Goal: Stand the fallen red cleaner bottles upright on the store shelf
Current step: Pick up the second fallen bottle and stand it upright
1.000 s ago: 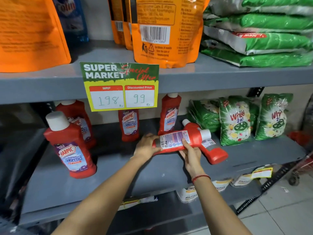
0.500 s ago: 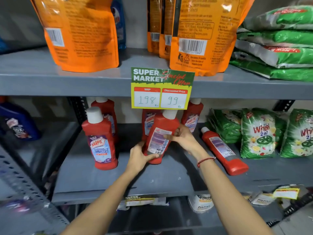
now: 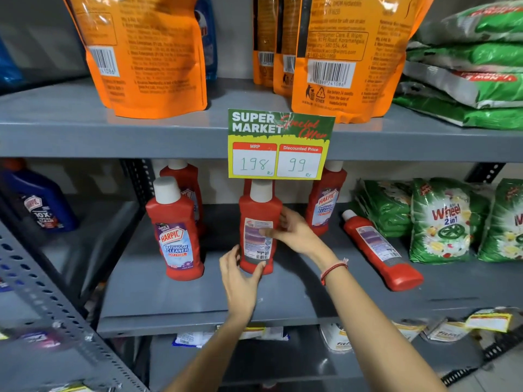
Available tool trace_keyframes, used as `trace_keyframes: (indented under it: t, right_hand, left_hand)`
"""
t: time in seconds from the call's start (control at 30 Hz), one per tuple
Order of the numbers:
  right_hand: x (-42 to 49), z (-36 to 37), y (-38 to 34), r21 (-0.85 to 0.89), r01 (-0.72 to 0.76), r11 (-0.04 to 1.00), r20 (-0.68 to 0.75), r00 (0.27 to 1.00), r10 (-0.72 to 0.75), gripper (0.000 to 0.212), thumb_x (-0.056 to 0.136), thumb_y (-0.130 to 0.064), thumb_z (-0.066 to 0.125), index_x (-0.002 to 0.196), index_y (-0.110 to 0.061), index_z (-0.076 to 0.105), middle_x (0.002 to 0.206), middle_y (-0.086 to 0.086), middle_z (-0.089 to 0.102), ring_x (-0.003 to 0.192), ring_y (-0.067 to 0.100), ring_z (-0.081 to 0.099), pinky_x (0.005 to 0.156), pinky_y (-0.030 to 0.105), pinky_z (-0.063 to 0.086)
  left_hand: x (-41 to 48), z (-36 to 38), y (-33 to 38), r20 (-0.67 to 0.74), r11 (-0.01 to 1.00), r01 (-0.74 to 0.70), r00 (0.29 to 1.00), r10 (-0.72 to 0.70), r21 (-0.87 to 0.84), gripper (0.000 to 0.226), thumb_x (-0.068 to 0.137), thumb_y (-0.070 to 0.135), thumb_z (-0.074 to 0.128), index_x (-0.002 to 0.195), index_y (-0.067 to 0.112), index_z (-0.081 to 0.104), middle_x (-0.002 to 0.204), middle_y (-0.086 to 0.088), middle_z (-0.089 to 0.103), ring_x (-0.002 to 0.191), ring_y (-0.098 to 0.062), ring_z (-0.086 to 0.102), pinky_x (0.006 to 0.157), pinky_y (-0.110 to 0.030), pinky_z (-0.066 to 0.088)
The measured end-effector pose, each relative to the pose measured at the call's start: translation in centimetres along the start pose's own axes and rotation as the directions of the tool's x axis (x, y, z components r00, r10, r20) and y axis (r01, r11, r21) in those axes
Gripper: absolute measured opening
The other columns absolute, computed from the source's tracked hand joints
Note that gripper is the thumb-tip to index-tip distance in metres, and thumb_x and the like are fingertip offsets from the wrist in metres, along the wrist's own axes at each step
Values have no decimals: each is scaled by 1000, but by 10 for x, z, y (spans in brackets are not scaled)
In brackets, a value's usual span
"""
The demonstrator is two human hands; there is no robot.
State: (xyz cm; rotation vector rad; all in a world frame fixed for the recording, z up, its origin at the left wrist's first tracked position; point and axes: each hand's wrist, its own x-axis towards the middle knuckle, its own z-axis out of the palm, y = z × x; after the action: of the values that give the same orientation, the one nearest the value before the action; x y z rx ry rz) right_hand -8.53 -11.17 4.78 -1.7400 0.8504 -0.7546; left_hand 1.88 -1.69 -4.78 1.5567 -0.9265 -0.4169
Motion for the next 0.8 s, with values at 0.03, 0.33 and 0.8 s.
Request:
trace_keyframes:
  t: [0.03, 0.33, 0.8]
  right_hand:
    - [-3, 3, 0, -27, 13, 1000, -53, 999, -14, 51, 73, -13, 78, 119, -14, 53, 122, 11, 64, 108, 17, 63, 99, 38, 50]
    - [-24, 12, -6, -73, 43, 996, -282, 957, -62, 38, 65, -33, 83, 96, -22, 65, 88, -5, 73, 81, -1, 68, 76, 16, 52]
    - [-6, 7, 38, 51, -102, 993, -60, 993, 105, 53, 71, -18, 80, 116, -21, 51, 122, 7, 63, 112, 21, 61, 100, 41, 49]
  left_hand:
    - [-7, 5, 3, -6, 1000, 3, 1000, -3, -6, 65, 73, 19, 76, 128, 7, 44, 121, -7, 44, 110, -13, 47, 96, -26, 41]
    - [11, 14, 4, 101, 1000, -19, 995, 17, 20, 60, 68, 31, 79, 118, 10, 53, 105, -4, 57, 97, -17, 57, 87, -28, 45]
    - [69, -30, 4, 649, 995, -61, 760, -6, 80, 46, 79, 9, 69, 121, 1, 51, 113, -6, 62, 85, 13, 63, 73, -4, 49]
